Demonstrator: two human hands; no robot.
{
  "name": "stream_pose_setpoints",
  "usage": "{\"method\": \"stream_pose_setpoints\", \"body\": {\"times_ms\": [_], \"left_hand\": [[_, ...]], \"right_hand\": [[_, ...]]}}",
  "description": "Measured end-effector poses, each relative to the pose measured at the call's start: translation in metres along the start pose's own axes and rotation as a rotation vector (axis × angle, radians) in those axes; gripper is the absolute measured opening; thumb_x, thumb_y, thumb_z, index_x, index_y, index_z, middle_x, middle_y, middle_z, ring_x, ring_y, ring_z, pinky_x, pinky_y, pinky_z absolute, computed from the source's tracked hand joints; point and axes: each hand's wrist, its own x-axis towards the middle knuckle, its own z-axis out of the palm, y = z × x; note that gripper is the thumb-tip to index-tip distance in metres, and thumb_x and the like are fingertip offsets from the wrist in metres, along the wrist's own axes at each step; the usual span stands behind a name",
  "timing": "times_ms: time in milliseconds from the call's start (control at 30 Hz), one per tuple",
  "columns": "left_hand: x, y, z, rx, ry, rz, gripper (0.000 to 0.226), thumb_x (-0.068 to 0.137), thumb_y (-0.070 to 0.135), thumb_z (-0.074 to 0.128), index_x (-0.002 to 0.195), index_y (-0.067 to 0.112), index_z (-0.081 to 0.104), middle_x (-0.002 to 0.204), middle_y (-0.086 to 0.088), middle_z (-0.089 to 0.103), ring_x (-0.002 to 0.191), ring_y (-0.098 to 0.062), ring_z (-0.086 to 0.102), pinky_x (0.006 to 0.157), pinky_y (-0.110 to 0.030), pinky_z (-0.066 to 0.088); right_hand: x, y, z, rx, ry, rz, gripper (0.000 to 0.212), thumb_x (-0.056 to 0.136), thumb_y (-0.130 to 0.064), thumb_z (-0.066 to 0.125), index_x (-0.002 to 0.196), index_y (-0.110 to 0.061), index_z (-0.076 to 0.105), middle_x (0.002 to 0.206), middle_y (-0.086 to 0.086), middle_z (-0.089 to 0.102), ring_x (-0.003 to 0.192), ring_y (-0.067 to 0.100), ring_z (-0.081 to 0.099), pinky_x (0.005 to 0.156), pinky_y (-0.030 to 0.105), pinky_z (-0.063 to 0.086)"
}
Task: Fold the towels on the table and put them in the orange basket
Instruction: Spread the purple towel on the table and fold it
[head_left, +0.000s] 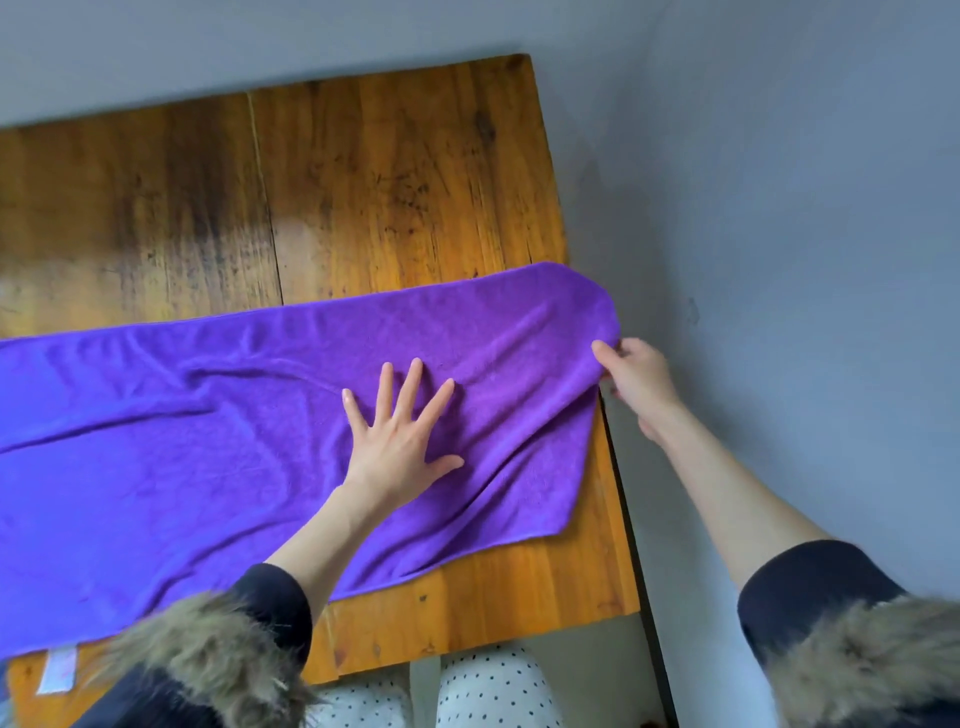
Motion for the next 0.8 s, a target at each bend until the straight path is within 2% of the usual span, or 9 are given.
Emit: {"method": "stream_pose_setpoints", "body": {"times_ms": [100, 200, 333, 400, 467, 567, 633, 700, 800], "left_hand": [[0.009, 0.006, 0.002, 0.045, -0.04, 0.048, 0.103, 0.071, 0.068, 0.059, 0.146, 0.041, -0.007, 0.156, -0.001, -0.02, 0.143, -0.032, -0.016, 0.103, -0.072, 0.006], [0.017, 0.006, 0.0, 0.044, -0.053, 0.05, 0.108, 0.069, 0.065, 0.064, 0.146, 0.042, -0.008, 0.155, -0.001, -0.023, 0.142, -0.033, -0.018, 0.101, -0.074, 0.006], [0.019, 0.007, -0.008, -0.032, -0.048, 0.044, 0.096, 0.076, 0.057, 0.064, 0.148, 0.039, 0.002, 0.157, -0.001, -0.017, 0.143, -0.031, -0.016, 0.102, -0.073, 0.004], [0.011, 0.014, -0.01, -0.097, 0.009, 0.018, 0.085, 0.082, 0.045, 0.063, 0.149, 0.032, 0.012, 0.158, -0.004, -0.008, 0.144, -0.029, -0.012, 0.105, -0.069, 0.002], [-0.004, 0.025, -0.008, -0.16, 0.096, 0.005, 0.071, 0.086, 0.032, 0.062, 0.146, 0.023, 0.027, 0.157, -0.009, 0.009, 0.145, -0.031, -0.001, 0.109, -0.063, 0.006], [-0.029, 0.047, -0.001, -0.311, 0.202, 0.04, 0.05, 0.082, 0.015, 0.067, 0.129, 0.009, 0.052, 0.141, -0.018, 0.042, 0.136, -0.039, 0.03, 0.107, -0.054, 0.028], [-0.045, 0.062, 0.007, -0.388, 0.221, 0.088, 0.039, 0.076, 0.008, 0.071, 0.114, 0.006, 0.062, 0.123, -0.018, 0.055, 0.117, -0.042, 0.047, 0.093, -0.049, 0.045], [-0.057, 0.077, 0.015, -0.431, 0.185, 0.117, 0.032, 0.076, 0.009, 0.071, 0.107, 0.007, 0.065, 0.113, -0.014, 0.059, 0.106, -0.038, 0.052, 0.081, -0.044, 0.049], [-0.065, 0.095, 0.025, -0.478, 0.077, 0.12, 0.031, 0.085, 0.017, 0.062, 0.115, 0.012, 0.062, 0.12, -0.007, 0.055, 0.112, -0.031, 0.046, 0.085, -0.04, 0.045]], "right_hand": [[-0.016, 0.014, 0.001, 0.089, -0.095, -0.003, 0.024, 0.09, -0.032, 0.057, 0.086, -0.008, 0.06, 0.091, 0.003, 0.063, 0.08, 0.015, 0.057, 0.073, 0.032, 0.045], [-0.023, 0.014, -0.003, 0.127, -0.189, 0.004, 0.01, 0.09, -0.026, 0.059, 0.085, -0.019, 0.063, 0.095, -0.004, 0.068, 0.081, 0.006, 0.064, 0.069, 0.022, 0.05], [-0.031, 0.013, -0.009, 0.132, -0.181, -0.014, 0.02, 0.088, -0.025, 0.062, 0.095, -0.006, 0.063, 0.098, 0.006, 0.068, 0.091, 0.02, 0.065, 0.084, 0.036, 0.052], [-0.04, 0.017, -0.011, 0.137, -0.179, -0.013, 0.02, 0.087, -0.028, 0.063, 0.094, -0.009, 0.061, 0.099, 0.006, 0.067, 0.092, 0.02, 0.065, 0.085, 0.037, 0.052], [-0.053, 0.024, -0.01, 0.068, -0.163, -0.021, 0.033, 0.086, -0.031, 0.064, 0.096, 0.0, 0.059, 0.098, 0.011, 0.066, 0.089, 0.025, 0.064, 0.081, 0.039, 0.051], [-0.069, 0.037, -0.01, -0.042, -0.222, -0.023, 0.041, 0.089, -0.032, 0.061, 0.092, 0.008, 0.056, 0.087, 0.018, 0.062, 0.078, 0.029, 0.059, 0.069, 0.036, 0.046], [-0.074, 0.042, -0.013, -0.085, -0.279, -0.017, 0.035, 0.09, -0.027, 0.059, 0.073, 0.003, 0.051, 0.069, 0.009, 0.049, 0.064, 0.02, 0.046, 0.061, 0.031, 0.033], [-0.075, 0.044, -0.02, -0.09, -0.319, -0.009, 0.029, 0.09, -0.023, 0.058, 0.068, -0.007, 0.046, 0.065, 0.003, 0.042, 0.059, 0.014, 0.037, 0.057, 0.028, 0.027], [-0.073, 0.04, -0.028, -0.084, -0.36, -0.003, 0.016, 0.09, -0.022, 0.058, 0.087, -0.007, 0.057, 0.073, -0.001, 0.054, 0.058, 0.005, 0.048, 0.052, 0.015, 0.035]]}}
